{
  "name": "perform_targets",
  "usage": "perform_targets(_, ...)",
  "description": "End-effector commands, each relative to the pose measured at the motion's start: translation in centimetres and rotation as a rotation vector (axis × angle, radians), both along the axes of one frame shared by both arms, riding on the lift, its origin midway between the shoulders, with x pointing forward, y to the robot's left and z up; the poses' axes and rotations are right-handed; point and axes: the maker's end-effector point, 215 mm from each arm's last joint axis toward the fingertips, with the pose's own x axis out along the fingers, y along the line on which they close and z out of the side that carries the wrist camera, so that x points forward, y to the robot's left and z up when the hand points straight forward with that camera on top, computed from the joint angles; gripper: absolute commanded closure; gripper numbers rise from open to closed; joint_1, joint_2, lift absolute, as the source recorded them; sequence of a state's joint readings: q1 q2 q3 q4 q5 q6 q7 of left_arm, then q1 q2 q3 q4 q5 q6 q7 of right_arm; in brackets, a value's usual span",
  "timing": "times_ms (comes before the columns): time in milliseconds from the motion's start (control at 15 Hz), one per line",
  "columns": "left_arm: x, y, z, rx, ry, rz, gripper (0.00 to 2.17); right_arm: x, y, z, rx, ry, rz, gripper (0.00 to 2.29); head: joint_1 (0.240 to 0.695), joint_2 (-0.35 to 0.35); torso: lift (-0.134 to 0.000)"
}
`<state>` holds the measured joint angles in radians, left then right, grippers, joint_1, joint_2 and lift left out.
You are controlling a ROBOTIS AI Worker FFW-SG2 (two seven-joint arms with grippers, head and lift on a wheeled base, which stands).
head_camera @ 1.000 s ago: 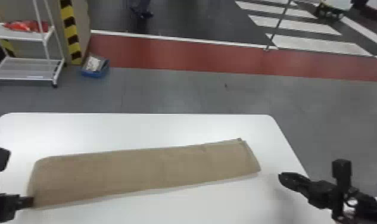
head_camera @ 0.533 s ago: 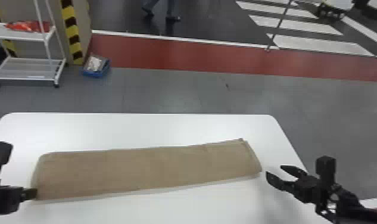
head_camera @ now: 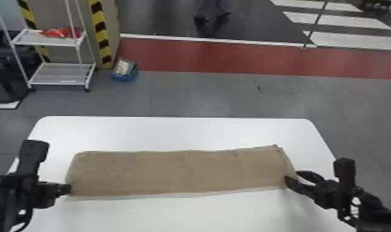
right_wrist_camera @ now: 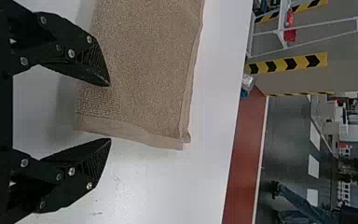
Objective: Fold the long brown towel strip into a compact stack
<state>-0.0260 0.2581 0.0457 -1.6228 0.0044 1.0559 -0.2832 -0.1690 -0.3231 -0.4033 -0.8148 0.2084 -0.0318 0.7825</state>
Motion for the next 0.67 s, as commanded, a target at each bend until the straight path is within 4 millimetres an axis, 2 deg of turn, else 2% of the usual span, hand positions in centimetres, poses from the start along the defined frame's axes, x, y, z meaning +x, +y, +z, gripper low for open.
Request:
perform_targets(0, 0.2, 0.1, 0.1, 0.000, -0.003, 0.000, 1.08, -0.1, -0.1, -0.1, 0.007, 0.018, 0.005, 0.95, 0.695, -0.128, 0.000)
perform_targets(67, 0.2, 0.0, 0.1, 0.000, -0.003, -0.001, 1.08, -0.3, 0.1, -0.2, 0.014, 0.024, 0.014, 1.06, 0.695, -0.129, 0.000)
perform_targets(200, 0.1, -0.2, 0.1, -0.001, -0.001, -0.003, 1.08, -0.6, 0.6, -0.3, 0.037, 0.034, 0.026, 1.42, 0.695, -0.127, 0.000)
perform_targets(400, -0.6, 0.0, -0.1, -0.004, 0.017, 0.002, 1.08, -2.3, 0.1, 0.1, 0.065, 0.036, 0.017, 1.45, 0.695, -0.122, 0.000)
perform_targets(600, -1.9, -0.2, -0.5, -0.008, 0.043, 0.001, 1.08, -4.2, -2.2, 0.8, 0.085, 0.046, -0.015, 1.45, 0.695, -0.130, 0.000)
